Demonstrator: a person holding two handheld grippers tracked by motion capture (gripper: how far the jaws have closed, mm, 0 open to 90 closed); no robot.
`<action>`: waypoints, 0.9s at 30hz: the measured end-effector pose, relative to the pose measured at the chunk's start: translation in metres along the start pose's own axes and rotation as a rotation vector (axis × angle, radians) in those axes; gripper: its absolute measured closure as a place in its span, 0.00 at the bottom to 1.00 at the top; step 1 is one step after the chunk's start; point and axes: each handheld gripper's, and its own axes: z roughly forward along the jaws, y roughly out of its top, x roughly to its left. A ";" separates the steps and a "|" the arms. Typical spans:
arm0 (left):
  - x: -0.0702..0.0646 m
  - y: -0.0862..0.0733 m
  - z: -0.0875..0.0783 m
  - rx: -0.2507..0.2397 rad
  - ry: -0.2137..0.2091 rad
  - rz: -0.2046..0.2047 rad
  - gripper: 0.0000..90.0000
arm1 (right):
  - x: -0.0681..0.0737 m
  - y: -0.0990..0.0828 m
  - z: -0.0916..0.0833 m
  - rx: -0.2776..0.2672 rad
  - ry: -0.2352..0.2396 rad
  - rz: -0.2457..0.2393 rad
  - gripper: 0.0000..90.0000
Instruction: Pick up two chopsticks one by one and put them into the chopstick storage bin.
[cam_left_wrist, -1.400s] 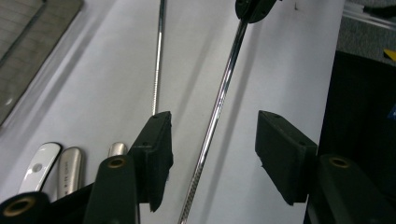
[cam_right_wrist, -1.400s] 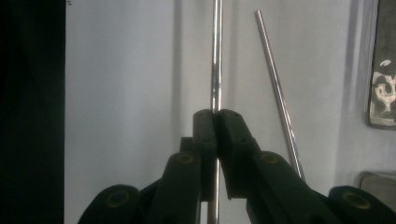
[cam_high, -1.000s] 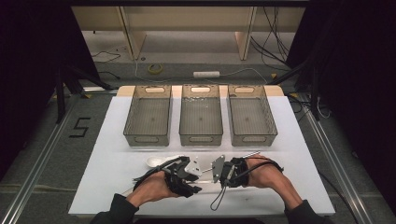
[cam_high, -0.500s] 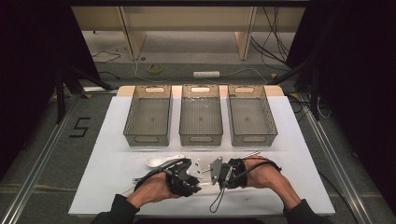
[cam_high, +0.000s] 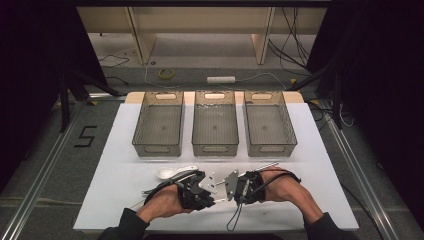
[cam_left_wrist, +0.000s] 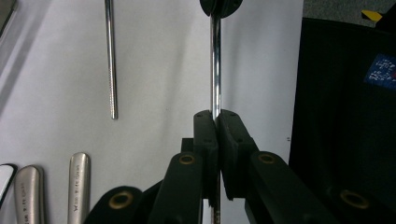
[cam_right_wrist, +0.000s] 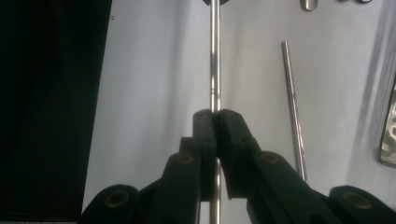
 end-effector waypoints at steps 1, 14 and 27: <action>0.000 0.000 -0.001 -0.001 0.000 -0.001 0.95 | 0.000 0.000 0.000 0.000 0.000 0.000 0.95; 0.010 -0.004 -0.011 -0.058 0.032 -0.077 0.96 | -0.008 -0.017 -0.023 -0.180 -0.100 0.202 0.60; 0.027 -0.017 -0.034 -0.145 0.124 -0.212 0.96 | 0.006 -0.066 -0.026 -0.551 -0.327 0.570 0.40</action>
